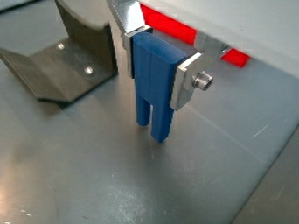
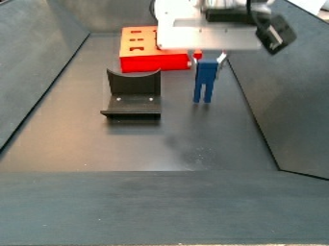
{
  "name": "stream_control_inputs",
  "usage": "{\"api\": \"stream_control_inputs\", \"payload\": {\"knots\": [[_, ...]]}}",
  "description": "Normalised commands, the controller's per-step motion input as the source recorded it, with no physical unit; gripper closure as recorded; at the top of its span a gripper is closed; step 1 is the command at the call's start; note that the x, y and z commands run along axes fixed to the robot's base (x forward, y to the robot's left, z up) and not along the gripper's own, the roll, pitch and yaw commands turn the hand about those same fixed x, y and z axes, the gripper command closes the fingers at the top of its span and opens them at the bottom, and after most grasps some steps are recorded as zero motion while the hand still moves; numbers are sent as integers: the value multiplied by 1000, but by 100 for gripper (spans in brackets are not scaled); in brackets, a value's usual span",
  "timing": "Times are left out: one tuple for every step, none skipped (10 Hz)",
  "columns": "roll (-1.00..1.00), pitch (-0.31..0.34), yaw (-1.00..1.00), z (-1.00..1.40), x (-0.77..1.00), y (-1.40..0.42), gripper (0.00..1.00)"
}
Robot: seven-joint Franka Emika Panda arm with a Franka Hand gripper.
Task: Pick up the square-circle object. Move up. Rotate the square-circle object. Move to above the board. Insert the square-circle object.
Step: Rotate the square-circle object.
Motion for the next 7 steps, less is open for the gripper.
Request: {"api": "stream_control_inputs", "payload": {"knots": [[-61, -31, -41, -203, 32, 14, 100], [-64, -16, -40, 0, 0, 0, 0], [-65, -8, -41, 1000, 0, 0, 0], [-65, -2, -41, 1000, -6, 0, 0], [-65, 28, -42, 1000, -32, 1, 0], [-62, 35, -43, 915, -26, 5, 0], [-58, 46, -44, 700, -18, 10, 0]]}}
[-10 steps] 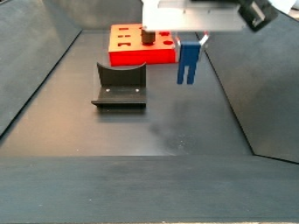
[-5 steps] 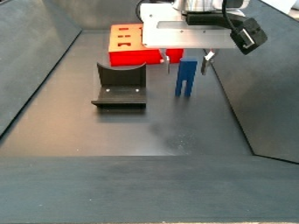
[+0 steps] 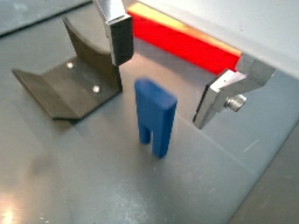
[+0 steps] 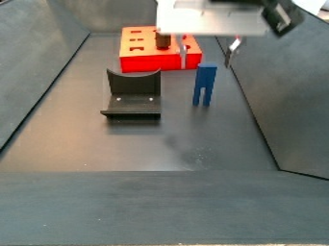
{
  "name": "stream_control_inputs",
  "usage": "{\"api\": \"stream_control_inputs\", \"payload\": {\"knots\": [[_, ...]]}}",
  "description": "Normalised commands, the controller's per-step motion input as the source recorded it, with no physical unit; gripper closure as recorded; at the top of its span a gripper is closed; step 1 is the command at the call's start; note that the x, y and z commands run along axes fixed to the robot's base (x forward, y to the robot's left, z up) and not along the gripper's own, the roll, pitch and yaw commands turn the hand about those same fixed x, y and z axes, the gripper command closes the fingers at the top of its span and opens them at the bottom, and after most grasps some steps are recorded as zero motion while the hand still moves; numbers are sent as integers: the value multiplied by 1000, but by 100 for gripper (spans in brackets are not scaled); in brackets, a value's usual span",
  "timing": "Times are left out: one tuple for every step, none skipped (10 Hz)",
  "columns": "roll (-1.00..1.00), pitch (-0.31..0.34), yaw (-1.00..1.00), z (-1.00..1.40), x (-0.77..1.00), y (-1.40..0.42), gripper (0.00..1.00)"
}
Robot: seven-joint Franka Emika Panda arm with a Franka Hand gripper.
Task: Pick up the square-circle object. Move up. Rotate the square-circle object. Move to above the board. Insert the square-circle object.
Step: Rotate the square-circle object.
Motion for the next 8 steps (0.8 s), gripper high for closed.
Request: {"api": "stream_control_inputs", "payload": {"knots": [[-56, 52, -46, 583, -16, 12, 0], [-52, 57, -48, 347, -13, 15, 0], [-48, 64, -49, 167, -9, 17, 0], [-4, 5, 1000, 0, 0, 0, 0], [-3, 5, 1000, -5, 4, -1, 0], [-3, 4, 1000, 4, 9, -19, 0], [-3, 5, 1000, 4, 8, -13, 0], [-3, 5, 1000, 4, 8, -12, 0]]}}
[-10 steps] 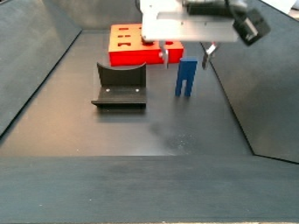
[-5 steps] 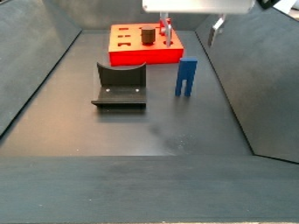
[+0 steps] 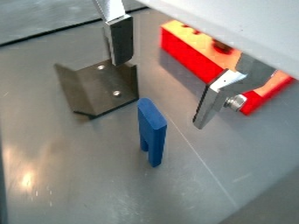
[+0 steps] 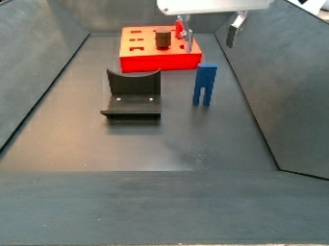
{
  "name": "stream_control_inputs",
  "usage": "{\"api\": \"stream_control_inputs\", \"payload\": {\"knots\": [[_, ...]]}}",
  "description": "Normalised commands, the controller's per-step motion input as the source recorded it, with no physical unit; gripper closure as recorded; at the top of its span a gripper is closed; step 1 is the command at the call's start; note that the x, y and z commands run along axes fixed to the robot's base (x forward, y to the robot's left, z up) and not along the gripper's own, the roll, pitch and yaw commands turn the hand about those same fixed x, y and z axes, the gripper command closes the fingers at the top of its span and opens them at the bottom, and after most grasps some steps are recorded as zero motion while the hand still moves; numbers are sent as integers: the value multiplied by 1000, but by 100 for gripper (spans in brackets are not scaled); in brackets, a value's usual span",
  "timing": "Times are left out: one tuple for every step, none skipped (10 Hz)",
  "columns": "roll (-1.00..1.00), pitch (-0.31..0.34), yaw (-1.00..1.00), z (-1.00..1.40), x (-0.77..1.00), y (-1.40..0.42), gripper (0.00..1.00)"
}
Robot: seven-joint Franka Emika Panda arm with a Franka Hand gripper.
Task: Pick up the square-circle object. Move up. Rotate the square-circle object. Move to above the board. Insert the square-circle object.
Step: Rotate the square-circle object.
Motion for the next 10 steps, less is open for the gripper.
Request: {"api": "stream_control_inputs", "payload": {"knots": [[-3, 5, 1000, 4, 8, -10, 0], [-3, 5, 1000, 2, 7, -10, 0], [-3, 5, 1000, 2, 7, -9, 0], [-3, 5, 1000, 2, 7, -8, 0], [-3, 5, 1000, 2, 7, -8, 0], [-3, 6, 1000, 2, 7, -8, 0], [-3, 6, 1000, 2, 7, -8, 0], [-3, 6, 1000, 2, 6, -7, 0], [-3, 6, 1000, 2, 7, -8, 0], [-3, 6, 1000, 2, 7, -8, 0]]}}
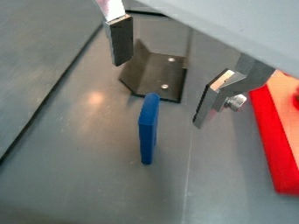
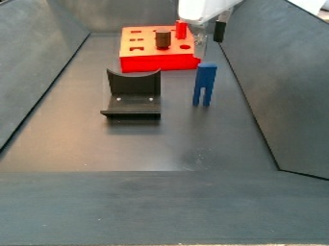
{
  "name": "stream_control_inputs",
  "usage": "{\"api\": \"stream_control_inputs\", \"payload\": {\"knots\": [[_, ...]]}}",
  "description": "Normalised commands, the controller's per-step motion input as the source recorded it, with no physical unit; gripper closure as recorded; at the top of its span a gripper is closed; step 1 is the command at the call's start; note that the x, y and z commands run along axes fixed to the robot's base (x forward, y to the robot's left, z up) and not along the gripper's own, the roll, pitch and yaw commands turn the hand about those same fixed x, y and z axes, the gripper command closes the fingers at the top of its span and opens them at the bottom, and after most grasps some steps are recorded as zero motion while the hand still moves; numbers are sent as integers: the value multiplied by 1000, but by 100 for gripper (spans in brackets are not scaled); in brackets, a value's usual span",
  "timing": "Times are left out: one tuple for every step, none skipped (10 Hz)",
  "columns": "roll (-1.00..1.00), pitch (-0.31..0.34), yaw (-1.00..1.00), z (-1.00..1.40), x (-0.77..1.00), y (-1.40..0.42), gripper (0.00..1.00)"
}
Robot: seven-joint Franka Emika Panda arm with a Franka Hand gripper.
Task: Pick up the square-circle object. Move up. Rotate the square-circle object. Move to above the board. Insert the square-circle object.
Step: Rotate the square-circle object.
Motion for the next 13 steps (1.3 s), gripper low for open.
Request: {"api": "stream_control_inputs", "payload": {"knots": [[-4, 7, 1000, 2, 7, -8, 0], [-4, 7, 1000, 2, 7, -8, 0], [-4, 7, 1000, 2, 7, -8, 0], [-4, 7, 1000, 2, 7, -8, 0], [-4, 8, 1000, 2, 7, -8, 0], [-4, 8, 1000, 2, 7, -8, 0], [-5, 8, 1000, 2, 7, -8, 0], [-5, 9, 1000, 2, 7, -8, 0], [-5, 9, 1000, 2, 7, -8, 0], [-5, 9, 1000, 2, 7, -7, 0], [-5, 10, 1000, 2, 7, -8, 0], [-6, 10, 1000, 2, 7, -8, 0], [-6, 11, 1000, 2, 7, -8, 0]]}}
